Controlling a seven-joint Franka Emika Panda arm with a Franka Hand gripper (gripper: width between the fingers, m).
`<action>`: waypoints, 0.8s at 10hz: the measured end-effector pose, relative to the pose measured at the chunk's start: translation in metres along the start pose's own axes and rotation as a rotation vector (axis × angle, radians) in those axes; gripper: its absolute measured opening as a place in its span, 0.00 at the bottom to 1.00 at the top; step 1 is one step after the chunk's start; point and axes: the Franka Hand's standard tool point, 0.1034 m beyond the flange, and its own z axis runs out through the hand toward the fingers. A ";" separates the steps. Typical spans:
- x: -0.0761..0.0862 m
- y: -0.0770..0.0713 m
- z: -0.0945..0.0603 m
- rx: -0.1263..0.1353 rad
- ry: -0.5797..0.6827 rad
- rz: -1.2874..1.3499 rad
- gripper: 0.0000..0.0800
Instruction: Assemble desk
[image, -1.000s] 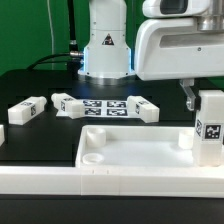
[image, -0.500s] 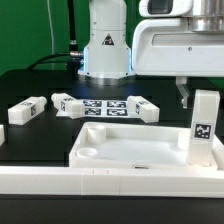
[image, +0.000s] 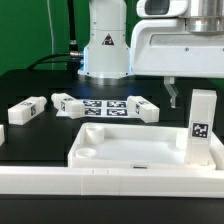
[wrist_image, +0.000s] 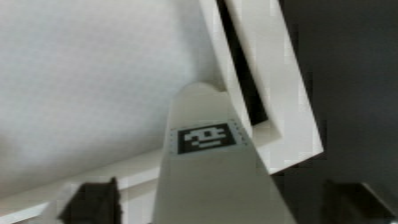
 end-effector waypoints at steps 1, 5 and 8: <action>0.000 0.000 0.000 -0.003 0.001 -0.033 0.78; -0.001 0.000 0.002 -0.018 0.003 -0.396 0.81; -0.001 -0.001 0.001 -0.048 0.000 -0.715 0.81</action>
Offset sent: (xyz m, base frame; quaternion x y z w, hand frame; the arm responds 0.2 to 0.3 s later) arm -0.0032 -0.0016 -0.0002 -0.0194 0.0014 -0.1723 0.9849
